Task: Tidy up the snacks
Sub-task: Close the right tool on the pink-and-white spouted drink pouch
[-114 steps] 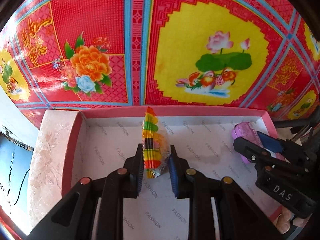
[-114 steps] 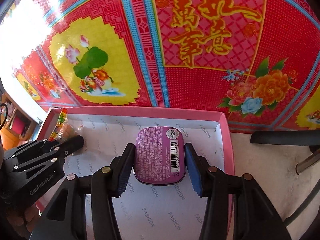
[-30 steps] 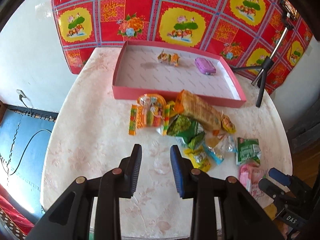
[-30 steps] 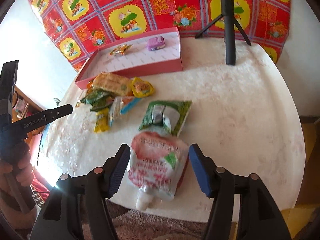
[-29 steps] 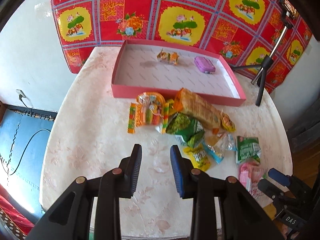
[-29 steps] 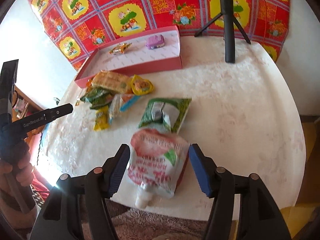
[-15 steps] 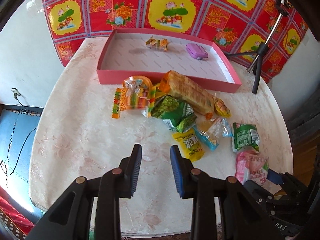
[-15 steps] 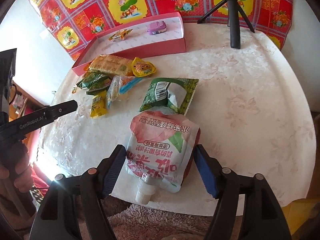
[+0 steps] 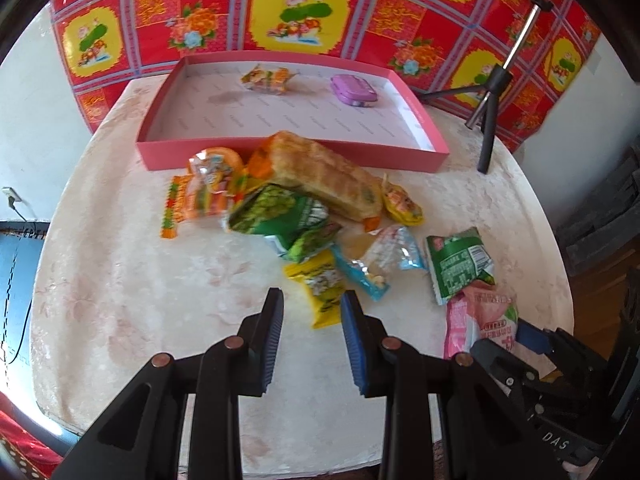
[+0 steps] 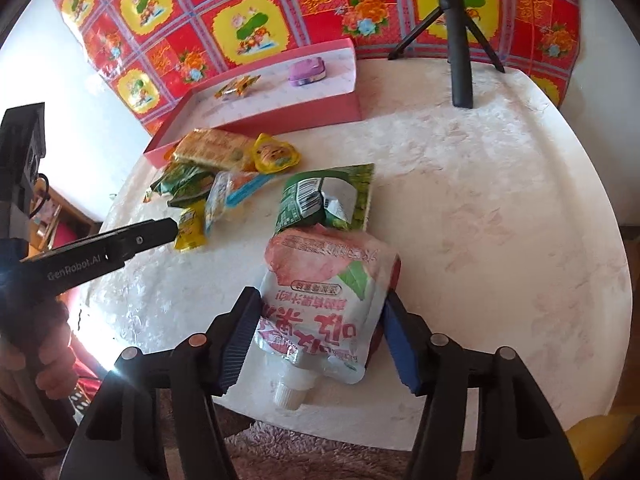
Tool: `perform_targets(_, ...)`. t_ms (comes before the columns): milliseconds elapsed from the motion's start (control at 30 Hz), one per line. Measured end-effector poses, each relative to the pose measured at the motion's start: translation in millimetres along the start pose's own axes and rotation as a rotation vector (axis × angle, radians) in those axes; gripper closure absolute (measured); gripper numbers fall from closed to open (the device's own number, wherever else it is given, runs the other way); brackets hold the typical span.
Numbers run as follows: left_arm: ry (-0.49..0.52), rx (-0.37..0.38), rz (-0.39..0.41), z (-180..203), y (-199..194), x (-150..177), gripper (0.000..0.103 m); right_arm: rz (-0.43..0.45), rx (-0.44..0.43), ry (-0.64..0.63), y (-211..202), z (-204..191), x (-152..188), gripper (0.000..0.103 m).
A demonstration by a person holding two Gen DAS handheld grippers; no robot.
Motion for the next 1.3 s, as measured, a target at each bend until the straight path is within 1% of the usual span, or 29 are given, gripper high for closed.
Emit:
perform_targets(133,0.015,0.002,-0.018,8,9,-2,0.072,0.031,0.028,-0.011,-3,6,-4,0.042)
perform_targets(333,0.020,-0.008,-0.050,13,24,-3,0.071,0.021,0.012,-0.011,-3,8,-5,0.042)
perform_targets(633,0.023,-0.041,-0.036,14,29,-7,0.070,0.007,0.022,-0.025,-3,4,1,0.040)
perform_targets(700,0.023,-0.037,-0.037,15,28,-6,0.070,-0.003,0.012,-0.032,-1,1,3,0.039)
perform_targets(767,0.005,-0.021,-0.019,15,25,-7,0.070,-0.010,0.006,-0.041,0,-2,5,0.039)
perform_targets(833,-0.002,-0.029,-0.004,13,24,-10,0.069,-0.015,0.005,-0.052,1,-4,7,0.036)
perform_targets(933,-0.008,-0.031,-0.020,10,31,-10,0.067,-0.027,0.007,-0.054,5,-5,9,0.033)
perform_targets(967,-0.008,-0.036,-0.008,10,30,-10,0.067,-0.032,0.005,-0.051,7,-4,10,0.033)
perform_targets(1300,0.042,-0.086,0.013,13,33,-11,0.067,-0.029,0.027,-0.060,9,-5,10,0.033)
Point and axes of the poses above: each gripper's, at about its wrist camera, not at the fingertips, and y roughly the way its jaws point, z to its right, x to its underside, the point moved 7 cm from there along y, roughly the way its jaws point, and after that the axes turned 13 degrees about y, right-handed, at the moved point
